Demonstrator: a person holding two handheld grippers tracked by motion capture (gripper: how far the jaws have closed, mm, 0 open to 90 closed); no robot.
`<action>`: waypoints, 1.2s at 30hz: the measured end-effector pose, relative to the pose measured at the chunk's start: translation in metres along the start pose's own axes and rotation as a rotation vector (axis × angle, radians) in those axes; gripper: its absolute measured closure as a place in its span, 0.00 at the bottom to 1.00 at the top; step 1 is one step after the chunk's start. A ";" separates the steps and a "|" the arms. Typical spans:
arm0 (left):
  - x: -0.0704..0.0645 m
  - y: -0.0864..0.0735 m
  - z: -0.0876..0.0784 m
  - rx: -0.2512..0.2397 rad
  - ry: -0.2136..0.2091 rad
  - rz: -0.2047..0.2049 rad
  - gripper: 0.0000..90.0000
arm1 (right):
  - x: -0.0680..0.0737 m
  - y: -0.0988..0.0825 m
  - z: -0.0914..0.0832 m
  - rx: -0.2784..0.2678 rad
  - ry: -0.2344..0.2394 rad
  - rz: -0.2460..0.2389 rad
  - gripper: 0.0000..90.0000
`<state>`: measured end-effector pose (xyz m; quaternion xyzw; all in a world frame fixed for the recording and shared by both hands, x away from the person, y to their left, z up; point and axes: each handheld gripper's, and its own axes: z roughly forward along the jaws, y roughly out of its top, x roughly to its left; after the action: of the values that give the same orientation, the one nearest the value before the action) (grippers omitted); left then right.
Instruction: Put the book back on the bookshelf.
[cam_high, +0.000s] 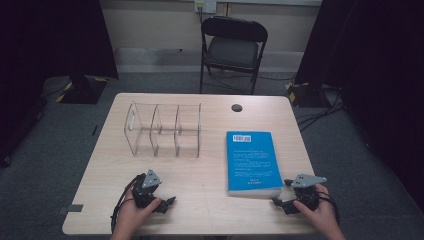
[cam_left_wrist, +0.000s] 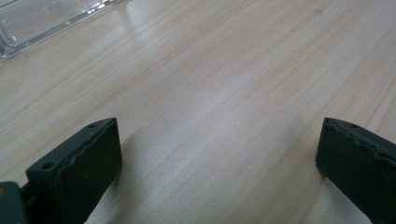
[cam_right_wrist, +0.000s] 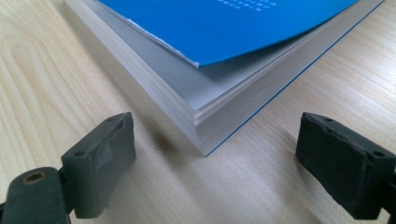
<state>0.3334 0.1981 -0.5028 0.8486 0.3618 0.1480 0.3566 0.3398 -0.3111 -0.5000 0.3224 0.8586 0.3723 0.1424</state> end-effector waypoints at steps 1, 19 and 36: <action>0.000 0.000 0.000 0.000 0.000 -0.001 0.00 | 0.000 0.000 0.000 0.000 0.002 -0.001 0.12; -0.016 0.011 -0.007 0.062 -0.060 -0.042 0.18 | -0.002 0.002 0.002 0.003 0.006 -0.006 0.12; -0.042 0.039 -0.005 0.135 -0.151 0.031 0.19 | -0.002 0.012 0.000 0.041 0.036 -0.002 0.24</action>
<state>0.3214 0.1519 -0.4710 0.8849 0.3297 0.0643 0.3225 0.3468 -0.3067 -0.4908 0.3175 0.8688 0.3602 0.1208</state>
